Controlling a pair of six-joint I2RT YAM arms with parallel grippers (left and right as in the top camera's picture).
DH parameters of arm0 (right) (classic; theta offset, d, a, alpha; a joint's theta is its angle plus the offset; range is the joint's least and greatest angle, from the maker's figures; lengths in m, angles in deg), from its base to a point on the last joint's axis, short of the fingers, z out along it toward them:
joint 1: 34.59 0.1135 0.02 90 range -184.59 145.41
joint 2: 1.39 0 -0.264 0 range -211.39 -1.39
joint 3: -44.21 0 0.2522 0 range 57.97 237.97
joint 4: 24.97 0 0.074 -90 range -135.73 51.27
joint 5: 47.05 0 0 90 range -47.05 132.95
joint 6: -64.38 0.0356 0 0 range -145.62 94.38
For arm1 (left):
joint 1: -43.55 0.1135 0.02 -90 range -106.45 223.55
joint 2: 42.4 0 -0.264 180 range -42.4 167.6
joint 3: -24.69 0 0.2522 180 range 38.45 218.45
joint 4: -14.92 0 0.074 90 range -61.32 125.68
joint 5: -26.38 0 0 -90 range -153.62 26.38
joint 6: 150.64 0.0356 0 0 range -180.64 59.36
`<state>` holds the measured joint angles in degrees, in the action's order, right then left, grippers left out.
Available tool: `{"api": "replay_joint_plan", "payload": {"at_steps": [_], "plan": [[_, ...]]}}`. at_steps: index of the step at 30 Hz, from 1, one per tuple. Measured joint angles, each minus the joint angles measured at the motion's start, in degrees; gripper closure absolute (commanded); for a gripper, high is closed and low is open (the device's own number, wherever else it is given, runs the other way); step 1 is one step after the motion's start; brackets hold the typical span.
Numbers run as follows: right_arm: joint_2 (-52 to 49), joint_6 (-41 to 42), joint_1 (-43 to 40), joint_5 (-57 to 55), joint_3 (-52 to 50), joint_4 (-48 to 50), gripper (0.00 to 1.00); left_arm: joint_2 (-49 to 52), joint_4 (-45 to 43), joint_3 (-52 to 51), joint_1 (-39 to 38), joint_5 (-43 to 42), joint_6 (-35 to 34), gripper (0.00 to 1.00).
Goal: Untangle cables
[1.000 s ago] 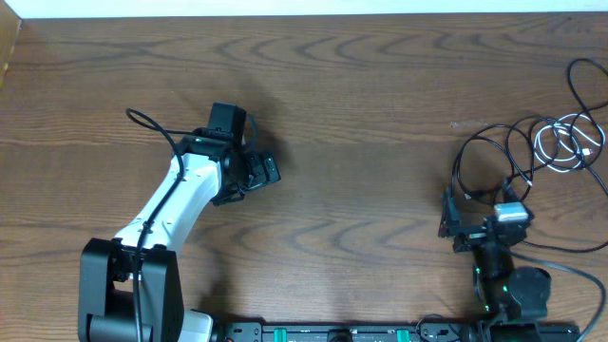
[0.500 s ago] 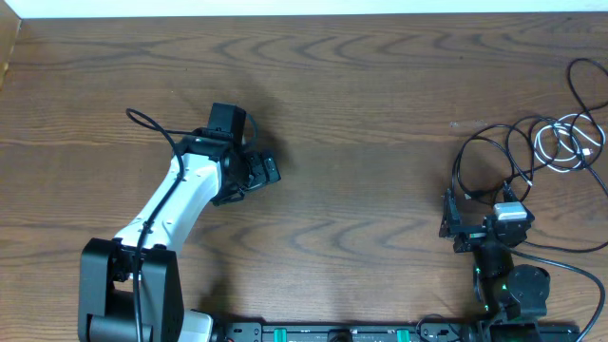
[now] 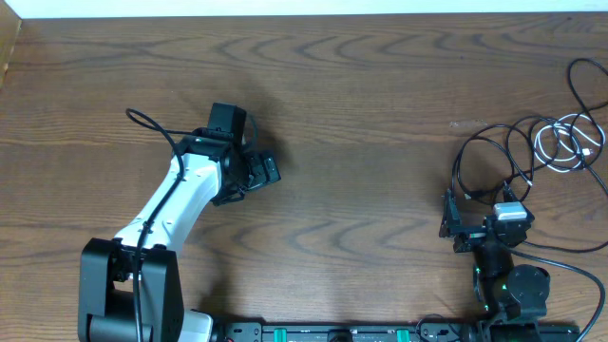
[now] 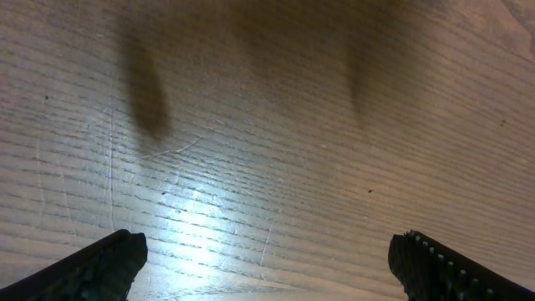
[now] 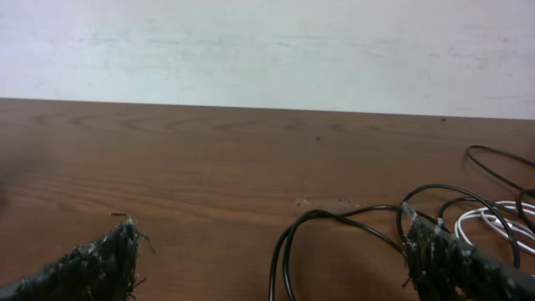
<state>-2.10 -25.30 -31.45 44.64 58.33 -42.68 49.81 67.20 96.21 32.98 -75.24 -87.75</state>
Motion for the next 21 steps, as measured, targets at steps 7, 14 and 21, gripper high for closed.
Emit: {"api": "replay_joint_plan", "payload": {"at_steps": [7,14,21], "plan": [[0.00,0.00,0.00,0.00,0.00,0.00,0.01,0.00,0.00,0.00,0.00,0.00,0.00,0.02],[0.00,0.00,0.00,0.00,0.02,0.00,0.01,0.00,0.00,0.00,0.00,0.00,0.00,0.02],[0.00,0.00,0.00,0.00,0.00,0.00,0.01,-1.14,0.02,0.00,0.00,0.00,0.00,0.02]]}}
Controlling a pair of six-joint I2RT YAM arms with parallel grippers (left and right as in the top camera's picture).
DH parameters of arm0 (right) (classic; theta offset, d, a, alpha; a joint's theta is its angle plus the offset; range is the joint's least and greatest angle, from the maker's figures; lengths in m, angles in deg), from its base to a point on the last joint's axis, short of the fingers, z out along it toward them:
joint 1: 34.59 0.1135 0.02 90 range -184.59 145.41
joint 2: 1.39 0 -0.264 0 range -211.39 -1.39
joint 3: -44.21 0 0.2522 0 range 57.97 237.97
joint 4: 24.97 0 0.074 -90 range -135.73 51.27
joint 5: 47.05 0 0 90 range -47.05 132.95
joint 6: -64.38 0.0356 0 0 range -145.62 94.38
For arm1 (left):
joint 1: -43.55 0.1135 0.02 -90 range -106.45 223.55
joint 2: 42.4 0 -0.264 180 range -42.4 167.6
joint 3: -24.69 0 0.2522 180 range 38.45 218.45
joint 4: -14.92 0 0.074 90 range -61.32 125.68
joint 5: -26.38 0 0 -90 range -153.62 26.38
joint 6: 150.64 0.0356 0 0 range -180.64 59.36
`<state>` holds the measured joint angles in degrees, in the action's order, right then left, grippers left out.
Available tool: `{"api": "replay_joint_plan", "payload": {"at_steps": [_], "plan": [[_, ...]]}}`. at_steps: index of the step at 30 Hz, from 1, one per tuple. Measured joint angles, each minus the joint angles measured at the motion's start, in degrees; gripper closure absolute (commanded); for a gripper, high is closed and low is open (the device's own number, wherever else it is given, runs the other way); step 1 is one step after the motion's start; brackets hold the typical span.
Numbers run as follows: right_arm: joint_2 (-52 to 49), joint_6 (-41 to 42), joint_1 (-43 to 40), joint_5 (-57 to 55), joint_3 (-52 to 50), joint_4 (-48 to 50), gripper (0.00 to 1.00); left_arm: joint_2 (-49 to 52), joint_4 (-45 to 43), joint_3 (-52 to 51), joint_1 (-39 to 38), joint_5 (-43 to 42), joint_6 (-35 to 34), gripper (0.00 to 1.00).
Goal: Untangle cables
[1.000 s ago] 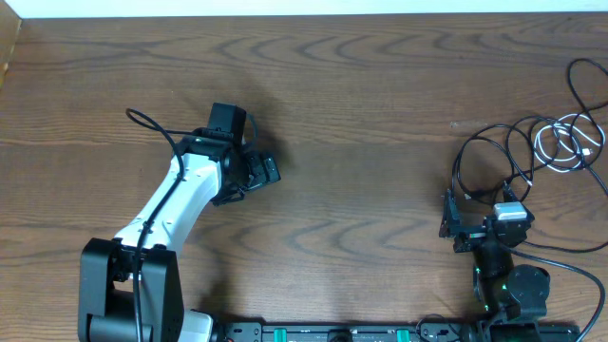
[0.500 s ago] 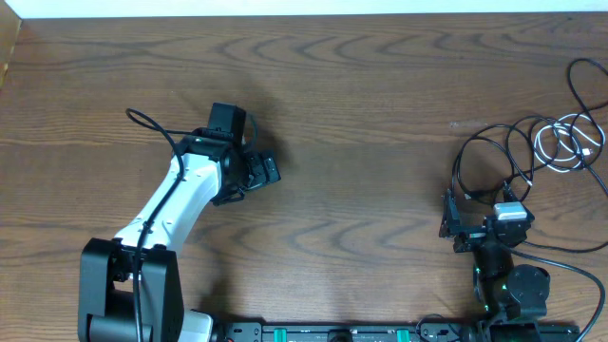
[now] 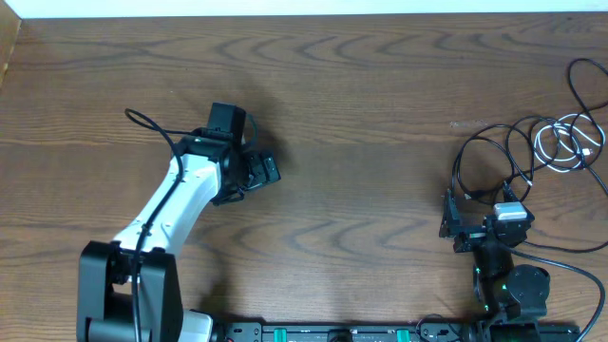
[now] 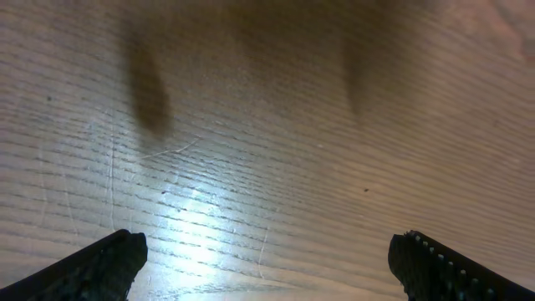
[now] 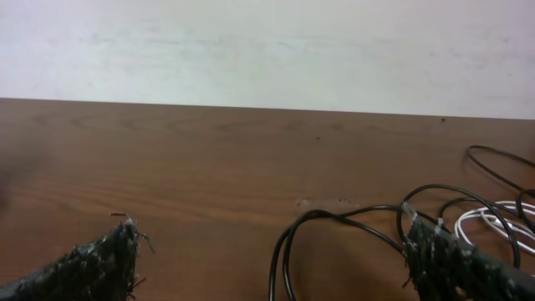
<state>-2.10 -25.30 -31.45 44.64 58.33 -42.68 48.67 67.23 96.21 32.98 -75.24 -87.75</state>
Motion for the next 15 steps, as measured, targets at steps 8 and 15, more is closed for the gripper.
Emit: {"api": "replay_joint_plan", "payload": {"at_steps": [8,15], "plan": [[0.02,0.00,0.00,0.00,0.00,-0.02,0.01,-14.53,-0.02,-0.09,0.00,0.04,0.00,0.02],[0.02,-0.02,0.00,-0.04,0.00,-0.02,0.01,-31.71,2.67,-0.09,0.00,3.08,0.02,0.02]]}}
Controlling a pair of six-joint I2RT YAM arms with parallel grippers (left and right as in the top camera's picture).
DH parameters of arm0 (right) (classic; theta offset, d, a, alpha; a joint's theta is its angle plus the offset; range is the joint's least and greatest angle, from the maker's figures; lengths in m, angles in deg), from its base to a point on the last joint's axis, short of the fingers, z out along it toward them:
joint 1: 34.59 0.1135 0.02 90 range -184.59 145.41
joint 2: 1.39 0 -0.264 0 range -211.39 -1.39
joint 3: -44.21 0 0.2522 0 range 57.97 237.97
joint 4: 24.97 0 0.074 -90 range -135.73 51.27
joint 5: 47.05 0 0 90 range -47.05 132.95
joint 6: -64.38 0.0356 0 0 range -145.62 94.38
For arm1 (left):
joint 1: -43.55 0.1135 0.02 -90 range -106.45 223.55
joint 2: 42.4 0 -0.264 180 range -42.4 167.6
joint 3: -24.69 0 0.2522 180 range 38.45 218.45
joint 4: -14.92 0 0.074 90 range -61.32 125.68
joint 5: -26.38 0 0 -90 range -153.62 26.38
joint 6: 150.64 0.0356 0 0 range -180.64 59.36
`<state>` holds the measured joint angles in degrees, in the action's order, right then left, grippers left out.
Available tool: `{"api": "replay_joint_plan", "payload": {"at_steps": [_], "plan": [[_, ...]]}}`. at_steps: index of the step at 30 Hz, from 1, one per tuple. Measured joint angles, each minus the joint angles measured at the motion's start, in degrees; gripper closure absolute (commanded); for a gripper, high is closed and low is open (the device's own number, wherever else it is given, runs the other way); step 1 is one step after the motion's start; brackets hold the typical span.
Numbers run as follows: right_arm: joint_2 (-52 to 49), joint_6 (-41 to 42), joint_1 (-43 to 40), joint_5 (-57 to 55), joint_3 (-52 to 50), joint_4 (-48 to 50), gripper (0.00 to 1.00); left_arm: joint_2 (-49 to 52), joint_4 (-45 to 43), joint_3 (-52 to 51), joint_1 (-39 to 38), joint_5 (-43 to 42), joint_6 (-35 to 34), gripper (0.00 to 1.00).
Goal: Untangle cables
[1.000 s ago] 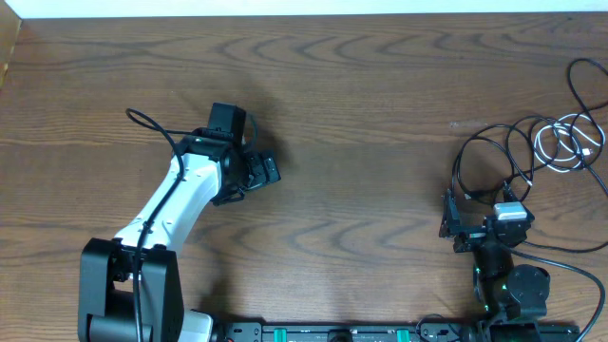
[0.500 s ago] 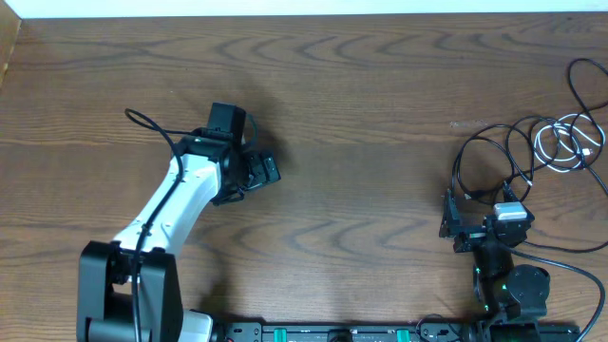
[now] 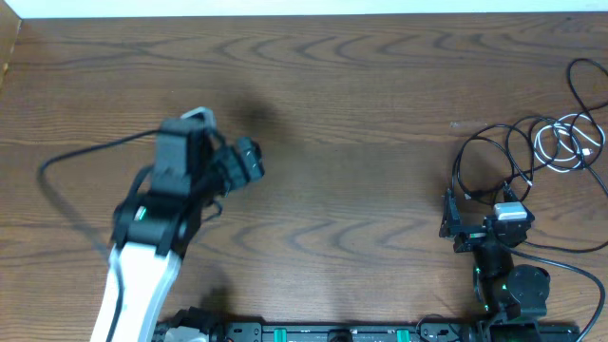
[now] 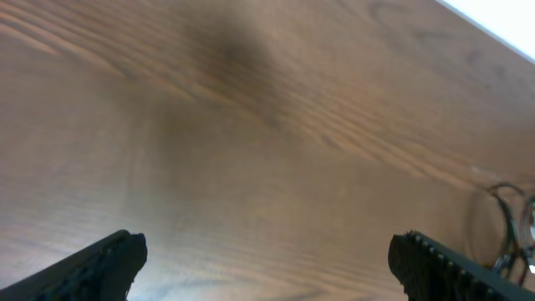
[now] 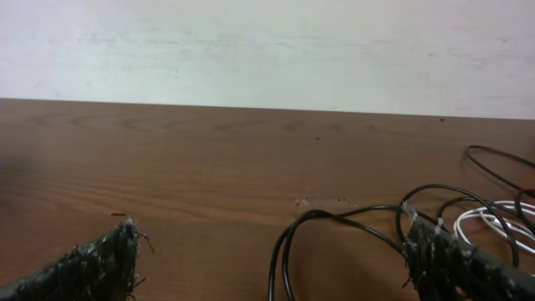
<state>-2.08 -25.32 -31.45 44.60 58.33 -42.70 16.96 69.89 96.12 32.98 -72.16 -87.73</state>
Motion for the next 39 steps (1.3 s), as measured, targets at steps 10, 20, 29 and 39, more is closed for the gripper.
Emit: {"api": "replay_joint_plan", "payload": {"at_steps": [10,20,29,39], "plan": [[0.00,-0.13,0.00,-0.15,0.00,-0.04,0.01,-16.79,22.29,-0.26,0.00,0.98,-0.02,0.02],[0.02,-0.13,0.00,-0.15,0.00,-0.07,0.01,-28.59,19.96,-11.47,0.00,2.25,0.00,0.02],[0.02,-0.13,0.00,-0.15,0.00,-0.07,0.01,-39.80,-5.88,-24.74,0.00,4.22,-0.02,0.02],[0.02,-0.13,0.00,-0.15,0.00,-0.04,0.01,-50.71,-34.16,-37.51,0.00,4.39,4.24,0.02]]}}
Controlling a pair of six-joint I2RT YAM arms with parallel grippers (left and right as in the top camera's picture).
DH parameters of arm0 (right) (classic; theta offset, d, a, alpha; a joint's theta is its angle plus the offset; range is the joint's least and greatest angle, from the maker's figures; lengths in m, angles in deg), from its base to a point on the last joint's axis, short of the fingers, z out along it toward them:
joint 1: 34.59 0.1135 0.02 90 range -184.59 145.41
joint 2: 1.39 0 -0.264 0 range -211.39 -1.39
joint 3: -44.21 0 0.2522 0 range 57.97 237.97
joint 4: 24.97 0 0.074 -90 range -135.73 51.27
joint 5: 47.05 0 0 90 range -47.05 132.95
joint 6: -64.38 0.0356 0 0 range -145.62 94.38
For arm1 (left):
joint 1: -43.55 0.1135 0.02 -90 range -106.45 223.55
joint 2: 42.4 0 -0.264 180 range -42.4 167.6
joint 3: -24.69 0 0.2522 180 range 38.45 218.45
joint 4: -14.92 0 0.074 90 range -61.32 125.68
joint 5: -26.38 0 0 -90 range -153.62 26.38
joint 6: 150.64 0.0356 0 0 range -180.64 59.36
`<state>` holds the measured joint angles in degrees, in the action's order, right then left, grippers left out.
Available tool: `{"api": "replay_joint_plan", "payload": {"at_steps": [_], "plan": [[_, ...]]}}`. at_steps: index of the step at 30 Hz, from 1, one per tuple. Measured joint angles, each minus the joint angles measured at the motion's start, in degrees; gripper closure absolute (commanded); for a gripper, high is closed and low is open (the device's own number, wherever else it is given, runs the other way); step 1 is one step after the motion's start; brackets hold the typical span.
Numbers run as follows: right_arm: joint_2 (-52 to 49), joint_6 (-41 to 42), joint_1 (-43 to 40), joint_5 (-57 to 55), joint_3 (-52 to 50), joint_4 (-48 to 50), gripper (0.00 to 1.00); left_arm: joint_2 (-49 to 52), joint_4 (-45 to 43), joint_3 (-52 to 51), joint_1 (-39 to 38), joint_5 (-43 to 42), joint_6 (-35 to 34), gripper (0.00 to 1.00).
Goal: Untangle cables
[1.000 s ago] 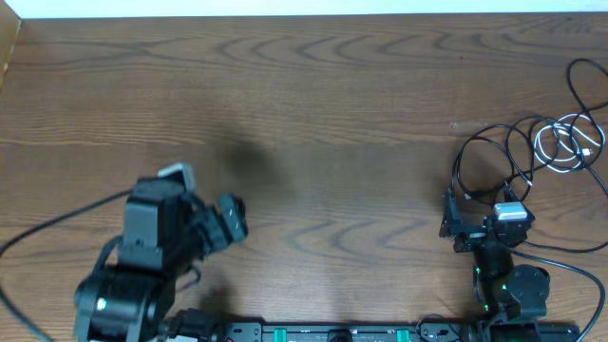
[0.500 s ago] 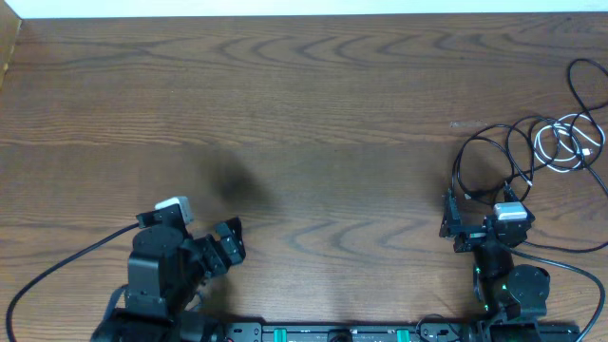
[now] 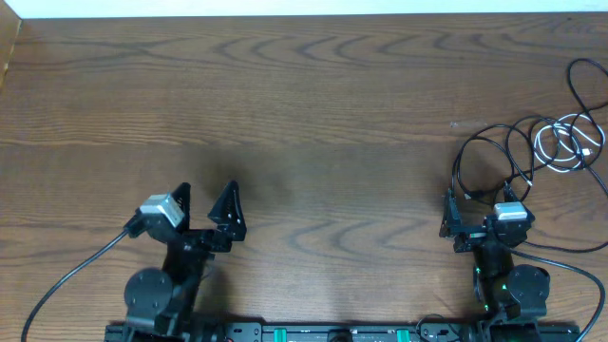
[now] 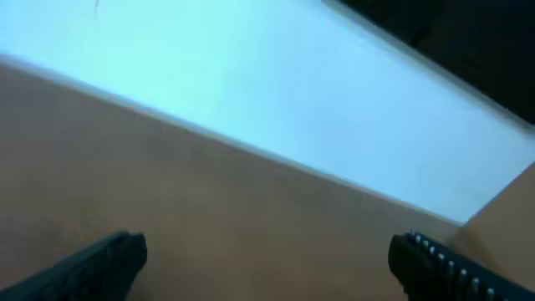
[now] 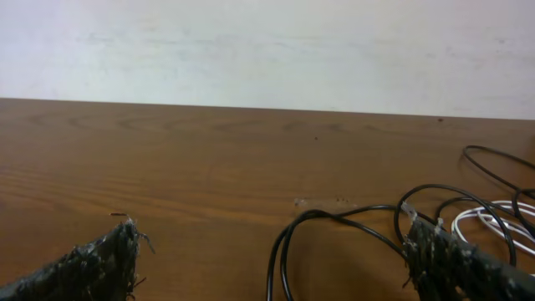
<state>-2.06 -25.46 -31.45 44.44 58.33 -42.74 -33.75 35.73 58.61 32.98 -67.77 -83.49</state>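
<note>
The tangle lies at the table's far right. A black cable (image 3: 486,142) loops over a coiled white cable (image 3: 566,142). In the right wrist view the black cable (image 5: 334,219) curves just ahead of the fingers, with the white cable (image 5: 493,219) at the right edge. My right gripper (image 3: 472,211) (image 5: 272,269) sits open at the near right, just short of the loops, holding nothing. My left gripper (image 3: 206,201) (image 4: 272,269) is open and empty at the near left, far from the cables. Its view is blurred and shows only table and pale wall.
The brown wooden table (image 3: 313,114) runs to a pale wall (image 5: 267,42) at the back. Another black cable loop (image 3: 581,81) lies at the far right edge. A black lead (image 3: 71,271) trails from the left arm's base.
My left arm has drawn back from mid-table to the near left edge, its open gripper now pointing toward the wall. The right arm and the cables have not moved.
My left arm was stretched out over the left middle of the table, gripper open and looking down at bare wood, for two moments. Then it was raised and swung back. Now it is folded at the near edge. The right gripper stayed open by the cables throughout.
</note>
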Motion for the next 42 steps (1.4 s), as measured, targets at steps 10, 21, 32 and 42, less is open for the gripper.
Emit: {"api": "replay_joint_plan", "payload": {"at_steps": [10,21,32,42], "plan": [[0.00,0.00,0.00,0.00,0.00,0.00,0.01,-7.30,-13.38,-8.39,0.00,-1.77,9.99,0.02],[0.00,0.00,0.00,0.00,0.00,0.00,0.01,-8.02,-17.03,-19.82,0.02,-1.88,12.37,0.02],[-0.02,0.00,0.00,0.00,0.00,0.00,0.01,-8.07,-6.19,-19.54,4.44,-0.26,15.08,0.02],[0.00,0.00,0.00,0.00,0.00,0.00,0.01,-8.07,-5.77,-19.32,5.70,0.24,25.42,0.02]]}}
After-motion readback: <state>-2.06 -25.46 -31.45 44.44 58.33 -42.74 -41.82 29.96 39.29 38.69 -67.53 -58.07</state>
